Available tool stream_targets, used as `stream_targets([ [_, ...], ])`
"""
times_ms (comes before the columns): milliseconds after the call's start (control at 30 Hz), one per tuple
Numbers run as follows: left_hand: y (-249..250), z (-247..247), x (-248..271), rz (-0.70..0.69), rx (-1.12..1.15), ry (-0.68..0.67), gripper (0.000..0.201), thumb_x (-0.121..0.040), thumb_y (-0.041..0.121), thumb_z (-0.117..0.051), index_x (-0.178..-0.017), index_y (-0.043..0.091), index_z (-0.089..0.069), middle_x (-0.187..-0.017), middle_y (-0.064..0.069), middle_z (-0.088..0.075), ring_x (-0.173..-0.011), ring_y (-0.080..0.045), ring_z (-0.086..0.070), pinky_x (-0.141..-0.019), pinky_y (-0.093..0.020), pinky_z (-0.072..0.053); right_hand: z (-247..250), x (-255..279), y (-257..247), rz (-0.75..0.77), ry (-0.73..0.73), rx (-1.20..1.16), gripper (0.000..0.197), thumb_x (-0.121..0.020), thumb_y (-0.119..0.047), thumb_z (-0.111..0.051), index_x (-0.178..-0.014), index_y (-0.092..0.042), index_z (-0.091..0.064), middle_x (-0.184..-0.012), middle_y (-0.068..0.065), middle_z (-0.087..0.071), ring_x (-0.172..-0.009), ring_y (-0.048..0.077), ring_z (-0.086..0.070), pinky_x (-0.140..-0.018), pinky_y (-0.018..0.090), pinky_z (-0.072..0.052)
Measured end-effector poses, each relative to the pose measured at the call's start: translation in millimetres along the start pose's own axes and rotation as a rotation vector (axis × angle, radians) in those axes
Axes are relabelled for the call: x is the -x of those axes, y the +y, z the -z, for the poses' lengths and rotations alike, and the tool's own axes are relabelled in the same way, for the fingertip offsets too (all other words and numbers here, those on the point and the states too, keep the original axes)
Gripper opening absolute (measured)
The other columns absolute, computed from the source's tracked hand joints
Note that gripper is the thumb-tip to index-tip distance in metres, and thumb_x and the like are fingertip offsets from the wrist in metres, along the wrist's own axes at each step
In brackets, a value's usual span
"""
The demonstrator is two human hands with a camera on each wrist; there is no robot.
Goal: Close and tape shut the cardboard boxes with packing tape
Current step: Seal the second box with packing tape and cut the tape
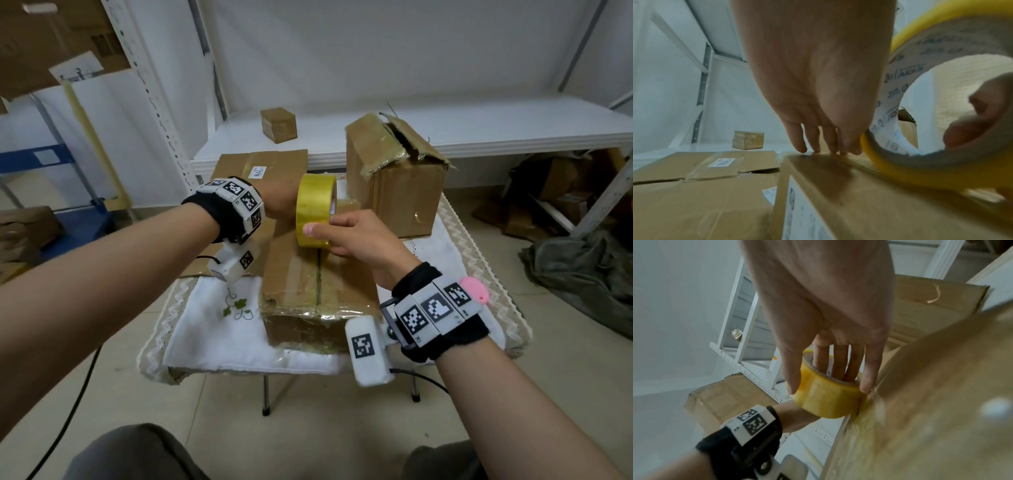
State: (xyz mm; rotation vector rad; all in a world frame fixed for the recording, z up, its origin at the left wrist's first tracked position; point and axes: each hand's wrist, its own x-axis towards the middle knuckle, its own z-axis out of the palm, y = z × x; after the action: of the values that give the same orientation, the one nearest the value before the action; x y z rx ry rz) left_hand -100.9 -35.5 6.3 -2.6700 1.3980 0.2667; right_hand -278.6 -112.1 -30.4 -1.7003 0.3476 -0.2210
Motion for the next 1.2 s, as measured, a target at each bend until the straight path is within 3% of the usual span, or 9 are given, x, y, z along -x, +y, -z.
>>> stream_targets([
  [133, -8.9, -12.7, 6.1, -0.071, -0.010, -0.019, 0.044, -0.105, 0.024, -0.044, -0.147, 0.009, -0.042, -0.153, -0.016, -0.040, -0.138, -0.030, -0.039, -0.112, -0.032, -0.026, -7.5, 1.0, 4.6, 0.058, 0.067, -0.008, 0.064, -0.077, -0.051, -0.081, -0.109, 0.004, -0.072, -0.120, 0.022, -0.067, -0.119, 0.033, -0.060, -0.103, 0.057, -0.048],
  [233, -11.2, -18.1, 3.8, -0.104, 0.025, -0.037, 0.040, -0.105, 0.018, -0.043, -0.142, 0.004, -0.046, -0.150, -0.017, -0.042, -0.135, -0.029, -0.041, -0.104, -0.026, -0.027, -13.1, -0.3, 7.7, 0.092, 0.092, 0.003, 0.091, -0.062, -0.067, -0.077, -0.113, 0.007, -0.066, -0.122, 0.024, -0.063, -0.119, 0.036, -0.058, -0.101, 0.060, -0.047],
  [333, -6.9, -17.1, 9.7, -0.135, 0.079, -0.042, 0.035, -0.105, 0.019, -0.043, -0.134, 0.002, -0.053, -0.143, -0.017, -0.049, -0.124, -0.027, -0.047, -0.092, -0.021, -0.027, -14.9, -1.8, 7.0, 0.096, 0.117, 0.002, 0.072, -0.073, -0.060, -0.079, -0.109, 0.003, -0.072, -0.118, 0.017, -0.069, -0.116, 0.028, -0.063, -0.102, 0.055, -0.049],
  [533, -10.9, -22.9, 7.0, -0.140, 0.093, 0.003, 0.042, -0.103, 0.028, -0.048, -0.140, 0.009, -0.051, -0.148, -0.016, -0.046, -0.131, -0.031, -0.045, -0.112, -0.041, -0.032, -8.4, -8.0, 13.6, 0.075, 0.014, 0.050, 0.026, -0.083, -0.018, -0.082, -0.108, -0.010, -0.079, -0.104, 0.003, -0.079, -0.105, 0.020, -0.073, -0.105, 0.040, -0.052],
  [667, -11.2, -21.0, 4.6, -0.137, 0.098, 0.010, 0.038, -0.103, 0.026, -0.049, -0.134, 0.005, -0.056, -0.140, -0.019, -0.052, -0.127, -0.036, -0.048, -0.109, -0.042, -0.036, -6.8, -11.4, 17.0, 0.107, 0.037, 0.087, 0.027, -0.081, -0.022, -0.083, -0.107, -0.017, -0.080, -0.104, -0.003, -0.079, -0.106, 0.016, -0.072, -0.104, 0.038, -0.051],
  [800, -8.9, -18.2, 7.3, -0.122, 0.087, 0.001, 0.032, -0.104, 0.027, -0.048, -0.123, 0.006, -0.061, -0.127, -0.019, -0.060, -0.116, -0.036, -0.054, -0.103, -0.043, -0.041, -4.4, -8.4, 13.1, 0.104, 0.036, 0.084, 0.026, -0.082, -0.018, -0.083, -0.108, -0.015, -0.080, -0.102, -0.003, -0.079, -0.098, 0.010, -0.072, -0.088, 0.025, -0.051],
  [933, -9.1, -19.1, 4.9, -0.079, 0.100, 0.035, 0.045, -0.101, 0.039, -0.044, -0.127, 0.006, -0.060, -0.132, -0.018, -0.058, -0.120, -0.034, -0.053, -0.106, -0.045, -0.039, -3.6, -11.0, 10.4, 0.078, 0.062, 0.096, 0.021, -0.080, -0.019, -0.085, -0.101, -0.017, -0.081, -0.096, -0.004, -0.080, -0.093, 0.009, -0.071, -0.080, 0.025, -0.052],
  [1033, 0.5, -12.2, 11.5, -0.032, 0.108, 0.045, 0.036, -0.103, 0.019, -0.049, -0.132, -0.002, -0.055, -0.141, -0.021, -0.052, -0.129, -0.034, -0.048, -0.110, -0.038, -0.033, -3.6, -12.1, 5.5, 0.070, 0.067, 0.100, 0.019, -0.078, -0.020, -0.086, -0.096, -0.018, -0.082, -0.094, -0.004, -0.080, -0.099, 0.012, -0.072, -0.086, 0.026, -0.056],
  [1200, -3.4, -12.5, 11.8, 0.051, 0.169, 0.111, 0.041, -0.097, 0.011, -0.058, -0.137, 0.002, -0.053, -0.140, -0.017, -0.054, -0.129, -0.031, -0.051, -0.103, -0.035, -0.040, 0.4, -8.7, -6.4, 0.060, 0.016, 0.100, 0.025, -0.080, -0.020, -0.084, -0.103, -0.012, -0.080, -0.095, -0.003, -0.080, -0.087, 0.004, -0.074, -0.065, 0.013, -0.053],
])
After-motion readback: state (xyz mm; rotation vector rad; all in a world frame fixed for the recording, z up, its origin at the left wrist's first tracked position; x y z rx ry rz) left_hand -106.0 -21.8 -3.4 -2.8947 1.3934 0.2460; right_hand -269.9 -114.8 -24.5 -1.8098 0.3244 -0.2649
